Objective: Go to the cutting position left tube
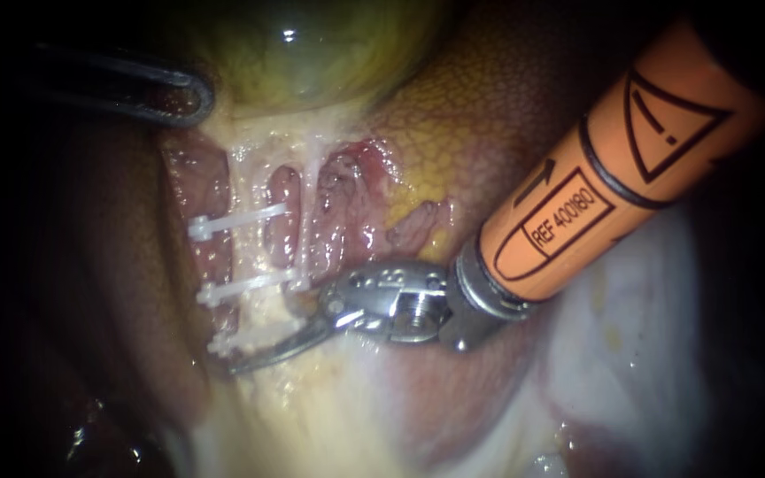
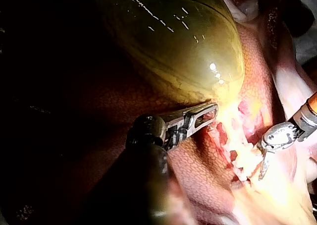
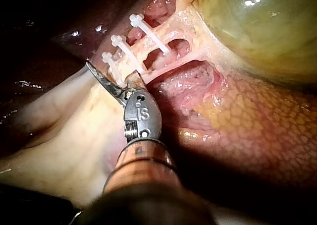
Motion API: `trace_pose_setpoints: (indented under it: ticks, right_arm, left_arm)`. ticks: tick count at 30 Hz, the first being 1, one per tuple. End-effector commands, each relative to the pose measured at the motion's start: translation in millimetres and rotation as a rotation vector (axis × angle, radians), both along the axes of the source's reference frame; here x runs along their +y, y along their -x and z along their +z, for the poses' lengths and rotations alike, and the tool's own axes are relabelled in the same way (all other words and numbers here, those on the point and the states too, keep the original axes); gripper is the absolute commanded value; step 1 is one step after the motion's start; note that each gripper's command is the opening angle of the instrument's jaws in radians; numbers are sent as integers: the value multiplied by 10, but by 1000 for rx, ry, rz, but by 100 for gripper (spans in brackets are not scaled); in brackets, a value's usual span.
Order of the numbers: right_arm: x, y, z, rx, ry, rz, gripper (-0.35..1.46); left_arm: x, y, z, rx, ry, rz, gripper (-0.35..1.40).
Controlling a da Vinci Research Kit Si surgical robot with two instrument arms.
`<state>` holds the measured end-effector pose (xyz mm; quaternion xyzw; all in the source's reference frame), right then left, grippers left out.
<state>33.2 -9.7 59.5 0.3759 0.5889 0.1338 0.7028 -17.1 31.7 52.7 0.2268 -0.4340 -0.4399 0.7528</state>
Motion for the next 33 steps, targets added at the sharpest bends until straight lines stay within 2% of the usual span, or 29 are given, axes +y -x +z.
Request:
trace_pose_setpoints:
  ticks: [1, 9, 15, 26, 33]
  right_arm:
    - [0, 0, 0, 0, -1, -1, 129]
    - [2, 0, -1, 1, -3, -3, 129]
    - [17, -1, 0, -9, -5, 18, 129]
    - [53, -4, 2, -25, -17, 49, 129]
    - [60, -4, 2, -27, -20, 54, 129]
  left_arm:
    - [0, 0, 0, 0, 0, 0, -35]
    - [0, 0, -1, 0, 0, 0, -35]
    - [0, -1, -1, 0, -1, 0, -35]
    - [0, -1, -1, 0, -1, 0, -35]
    - [0, -1, -1, 0, 0, 0, -35]
